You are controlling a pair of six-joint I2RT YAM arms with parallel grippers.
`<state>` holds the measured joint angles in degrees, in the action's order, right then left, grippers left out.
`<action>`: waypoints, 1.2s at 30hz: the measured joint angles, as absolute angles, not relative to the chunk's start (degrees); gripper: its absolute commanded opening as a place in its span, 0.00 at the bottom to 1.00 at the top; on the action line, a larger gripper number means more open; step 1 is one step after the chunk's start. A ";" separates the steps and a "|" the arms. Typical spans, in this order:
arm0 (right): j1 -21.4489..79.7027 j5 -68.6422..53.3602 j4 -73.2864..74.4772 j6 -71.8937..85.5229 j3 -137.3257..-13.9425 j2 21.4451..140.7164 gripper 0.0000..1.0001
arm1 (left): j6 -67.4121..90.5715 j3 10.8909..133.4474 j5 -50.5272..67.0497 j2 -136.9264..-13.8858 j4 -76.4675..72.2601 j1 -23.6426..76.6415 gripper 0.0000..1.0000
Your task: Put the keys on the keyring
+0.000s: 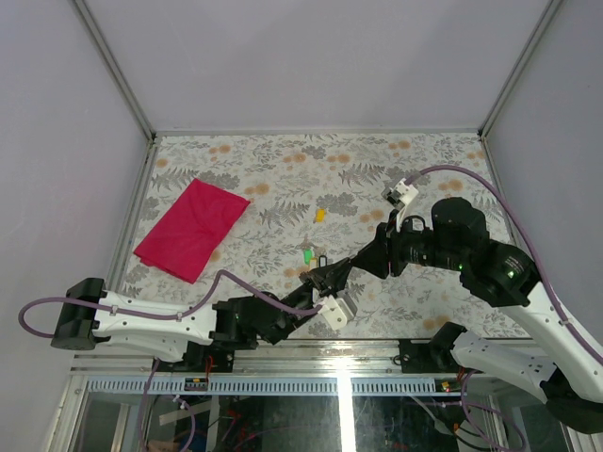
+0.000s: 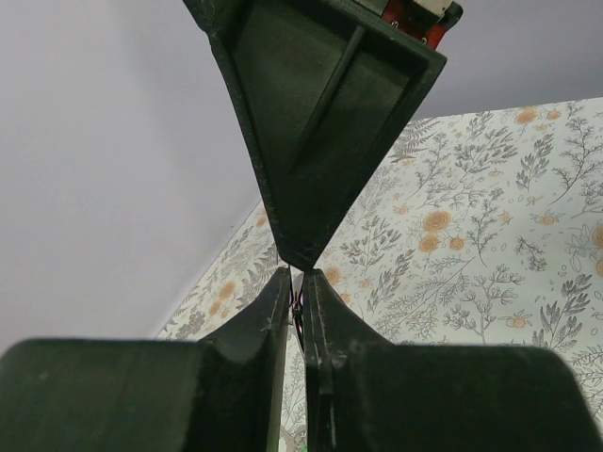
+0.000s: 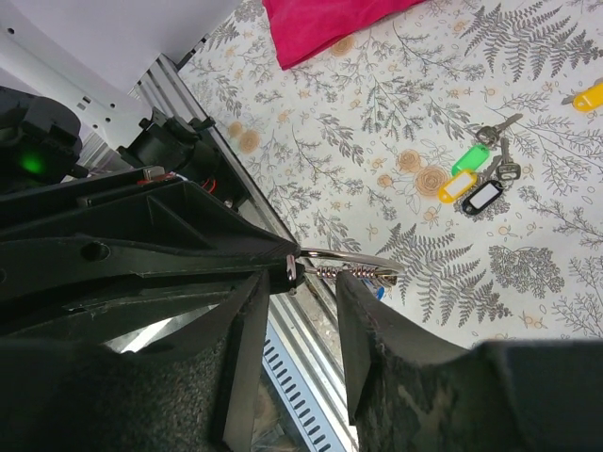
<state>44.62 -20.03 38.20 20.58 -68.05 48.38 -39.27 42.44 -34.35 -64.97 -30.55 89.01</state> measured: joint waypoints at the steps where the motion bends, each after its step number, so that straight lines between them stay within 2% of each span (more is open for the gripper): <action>1: 44.62 -20.03 38.17 20.60 -68.05 48.38 0.38 | -39.27 42.44 -34.35 -64.97 -30.55 89.01 0.00; 7: 44.62 -20.03 37.80 20.86 -68.03 48.34 0.26 | -39.27 42.46 -34.35 -65.12 -30.55 89.01 0.00; 14: 44.62 -20.36 36.88 21.39 -67.37 48.25 0.00 | -39.24 42.61 -34.39 -65.34 -30.50 88.99 0.00; 16: 44.62 -20.58 36.82 21.54 -67.29 48.23 0.00 | -39.24 42.63 -34.48 -65.36 -30.44 89.01 0.00; 21: 44.62 -20.62 36.86 21.45 -67.29 48.21 0.00 | -39.24 42.65 -34.54 -65.39 -30.33 89.01 0.09; 36: 44.62 -20.53 37.04 21.43 -67.33 47.07 0.00 | -39.22 43.64 -35.40 -65.63 -30.04 89.23 0.14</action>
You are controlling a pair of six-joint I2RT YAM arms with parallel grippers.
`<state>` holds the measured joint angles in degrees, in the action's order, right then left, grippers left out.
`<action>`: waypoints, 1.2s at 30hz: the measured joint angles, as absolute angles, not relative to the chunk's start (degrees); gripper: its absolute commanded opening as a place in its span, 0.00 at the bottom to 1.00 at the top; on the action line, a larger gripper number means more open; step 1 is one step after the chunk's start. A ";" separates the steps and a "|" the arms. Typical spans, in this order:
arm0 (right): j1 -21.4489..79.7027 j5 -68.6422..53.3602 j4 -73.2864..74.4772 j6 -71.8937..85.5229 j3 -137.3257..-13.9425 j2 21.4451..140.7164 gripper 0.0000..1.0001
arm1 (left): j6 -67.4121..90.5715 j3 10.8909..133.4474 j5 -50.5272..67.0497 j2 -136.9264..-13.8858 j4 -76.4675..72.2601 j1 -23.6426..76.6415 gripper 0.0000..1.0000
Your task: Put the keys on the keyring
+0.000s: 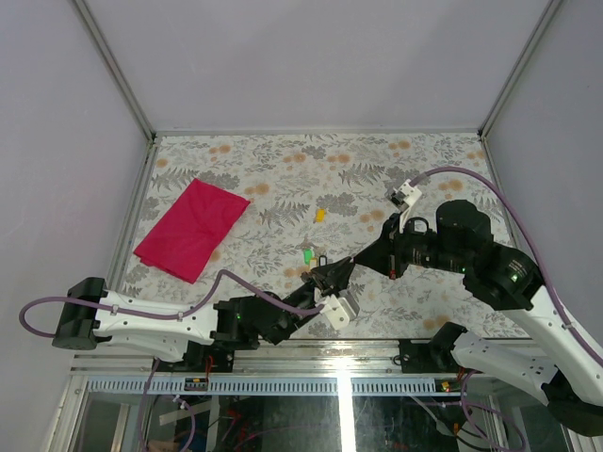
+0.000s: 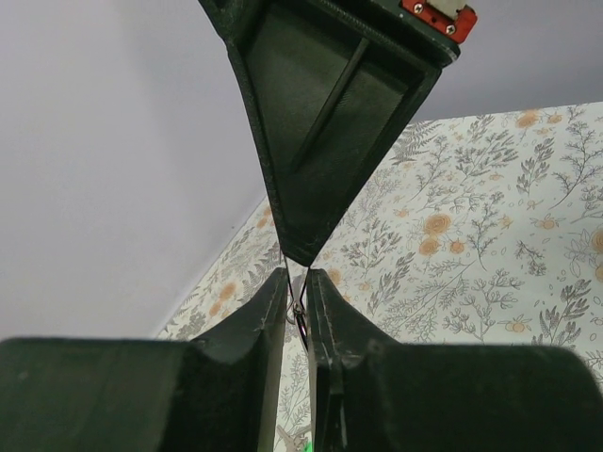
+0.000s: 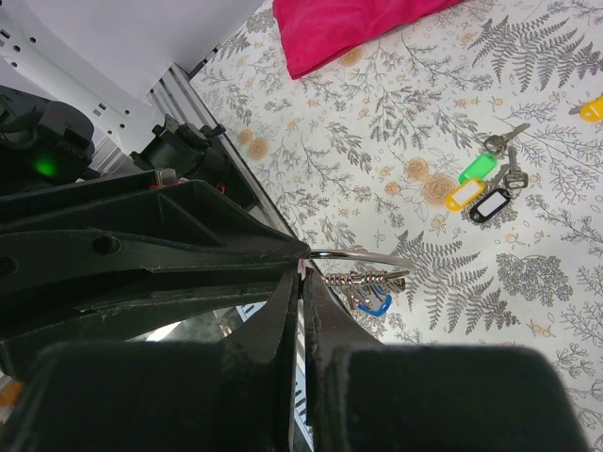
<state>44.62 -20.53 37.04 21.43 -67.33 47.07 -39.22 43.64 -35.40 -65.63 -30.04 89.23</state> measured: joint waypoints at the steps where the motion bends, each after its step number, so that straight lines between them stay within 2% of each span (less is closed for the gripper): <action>1: 44.62 -20.51 36.99 21.43 -67.33 47.03 0.00 | -39.22 43.70 -35.40 -65.63 -29.98 89.21 0.14; 15: 44.62 -20.51 37.28 21.43 -67.66 46.81 0.00 | -39.16 44.34 -36.12 -65.73 -29.80 89.23 0.22; 29: 44.62 -20.36 37.89 21.41 -67.99 46.81 0.00 | -38.74 44.36 -36.29 -66.13 -29.87 89.38 0.00; 35: 44.62 -20.21 38.11 21.43 -68.12 46.81 0.00 | -38.63 44.36 -36.29 -66.15 -29.89 89.45 0.00; 36: 44.62 -20.21 38.17 21.41 -68.16 46.78 0.06 | -38.63 44.36 -36.29 -66.15 -29.89 89.49 0.00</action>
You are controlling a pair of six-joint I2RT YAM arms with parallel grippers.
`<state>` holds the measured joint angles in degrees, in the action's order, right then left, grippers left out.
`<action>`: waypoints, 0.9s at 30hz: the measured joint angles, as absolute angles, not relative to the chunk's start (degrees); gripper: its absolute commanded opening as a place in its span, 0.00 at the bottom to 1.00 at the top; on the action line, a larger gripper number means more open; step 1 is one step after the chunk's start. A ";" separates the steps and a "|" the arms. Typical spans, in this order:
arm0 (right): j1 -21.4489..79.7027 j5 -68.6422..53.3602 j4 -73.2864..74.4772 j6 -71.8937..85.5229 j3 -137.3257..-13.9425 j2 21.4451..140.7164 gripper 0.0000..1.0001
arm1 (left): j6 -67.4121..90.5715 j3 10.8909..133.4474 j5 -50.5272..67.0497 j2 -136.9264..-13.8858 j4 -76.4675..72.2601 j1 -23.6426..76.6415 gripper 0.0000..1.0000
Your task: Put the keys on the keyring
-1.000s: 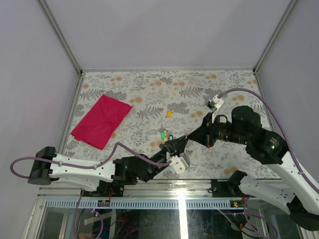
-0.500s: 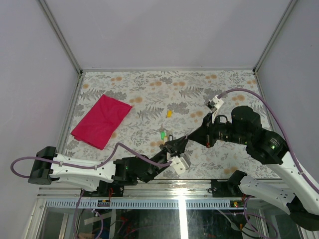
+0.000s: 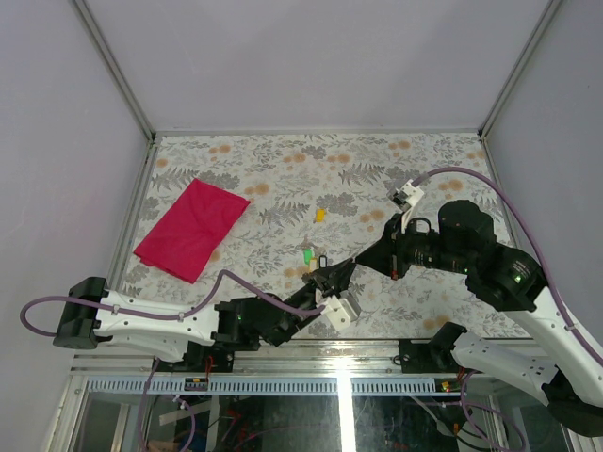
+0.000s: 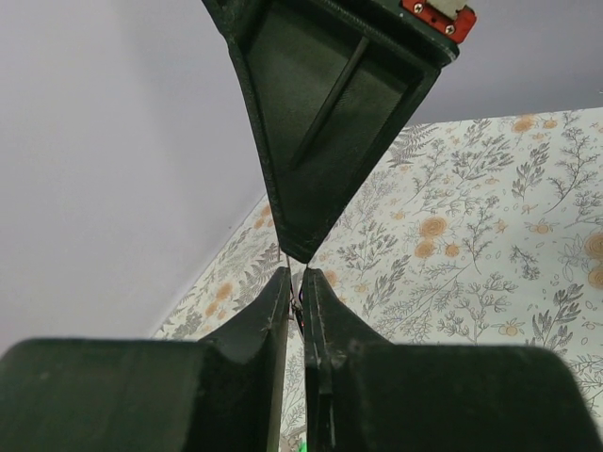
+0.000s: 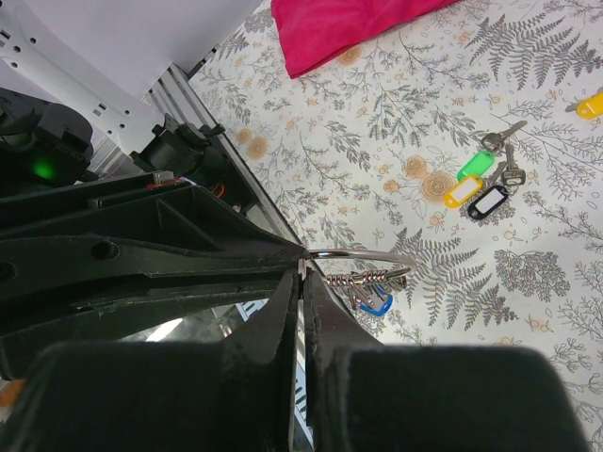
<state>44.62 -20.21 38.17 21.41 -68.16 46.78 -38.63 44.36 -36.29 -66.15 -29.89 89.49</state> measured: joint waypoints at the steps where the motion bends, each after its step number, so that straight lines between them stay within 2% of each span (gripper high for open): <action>1: 44.62 -20.18 38.19 21.41 -68.18 46.76 0.14 | -38.63 44.36 -36.27 -66.15 -29.91 89.49 0.00; 3: 44.62 -19.99 38.26 21.32 -68.18 46.63 0.31 | -38.63 44.36 -36.23 -66.15 -29.93 89.54 0.00; 4: 44.62 -19.55 38.33 21.17 -68.20 46.50 0.36 | -38.48 44.36 -36.40 -66.13 -29.87 89.54 0.00; 7: 44.62 -17.12 38.83 20.49 -68.29 45.41 0.43 | -37.06 44.36 -37.08 -65.84 -28.99 89.54 0.00; 17: 44.62 -3.79 41.56 18.70 -70.26 42.50 0.46 | -30.68 45.30 -37.80 -60.62 -17.37 89.54 0.00; 23: 44.62 2.42 43.35 20.27 -69.67 48.45 0.45 | -27.83 44.51 -38.63 -56.25 -13.26 88.49 0.00; 27: 44.60 3.40 42.85 21.12 -66.94 54.00 0.45 | -23.97 43.99 -37.26 -52.95 -7.49 84.18 0.00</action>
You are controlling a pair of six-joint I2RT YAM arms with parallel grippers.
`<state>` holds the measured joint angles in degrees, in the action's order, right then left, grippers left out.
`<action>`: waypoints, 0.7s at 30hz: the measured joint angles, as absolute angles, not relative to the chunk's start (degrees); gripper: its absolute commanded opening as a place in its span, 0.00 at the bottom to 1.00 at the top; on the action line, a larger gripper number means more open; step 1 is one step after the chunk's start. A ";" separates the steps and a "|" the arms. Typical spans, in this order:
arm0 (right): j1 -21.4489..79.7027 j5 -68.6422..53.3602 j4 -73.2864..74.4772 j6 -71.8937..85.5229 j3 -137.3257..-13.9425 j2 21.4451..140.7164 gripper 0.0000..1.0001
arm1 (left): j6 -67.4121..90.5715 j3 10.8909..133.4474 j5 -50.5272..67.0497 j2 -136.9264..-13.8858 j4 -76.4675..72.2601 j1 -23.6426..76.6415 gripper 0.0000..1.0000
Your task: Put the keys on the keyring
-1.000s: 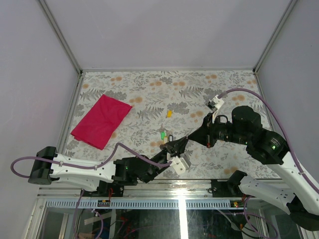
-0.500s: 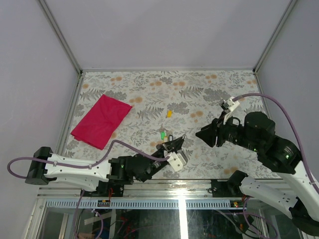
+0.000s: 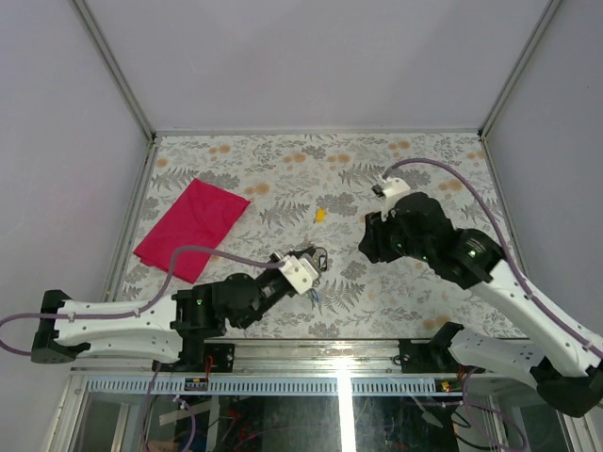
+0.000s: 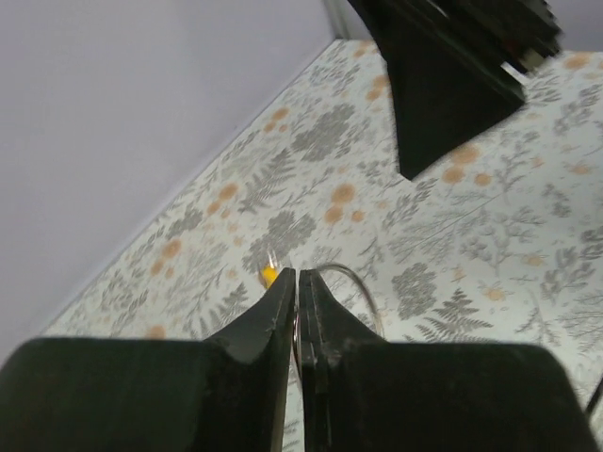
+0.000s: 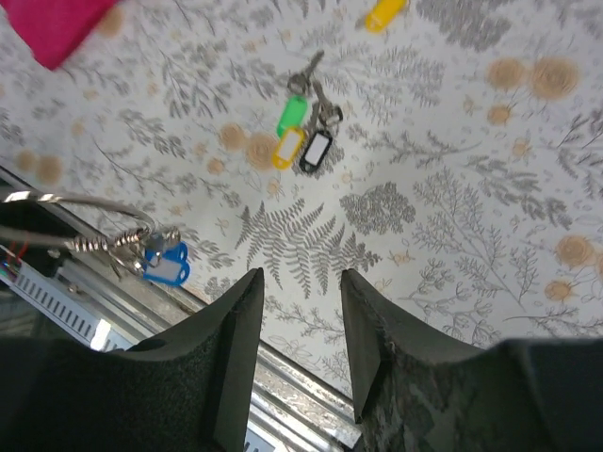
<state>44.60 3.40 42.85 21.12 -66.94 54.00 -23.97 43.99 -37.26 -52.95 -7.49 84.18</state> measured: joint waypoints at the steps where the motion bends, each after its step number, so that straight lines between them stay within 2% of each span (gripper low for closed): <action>1: 44.49 3.22 42.52 21.21 -66.11 55.53 0.45 | -23.18 43.79 -36.95 -52.12 -6.28 82.98 0.00; 8: 40.45 -4.95 36.47 21.15 -60.14 65.98 0.45 | -19.44 41.74 -35.29 -46.54 -0.03 75.77 0.00; 15: 35.24 -10.66 29.50 19.81 -59.02 77.69 0.46 | -16.58 40.34 -28.32 -45.56 5.28 62.96 0.00; 21: 34.48 -12.80 24.40 19.00 -58.19 79.50 0.46 | -13.52 40.34 -25.23 -43.09 9.08 59.61 0.00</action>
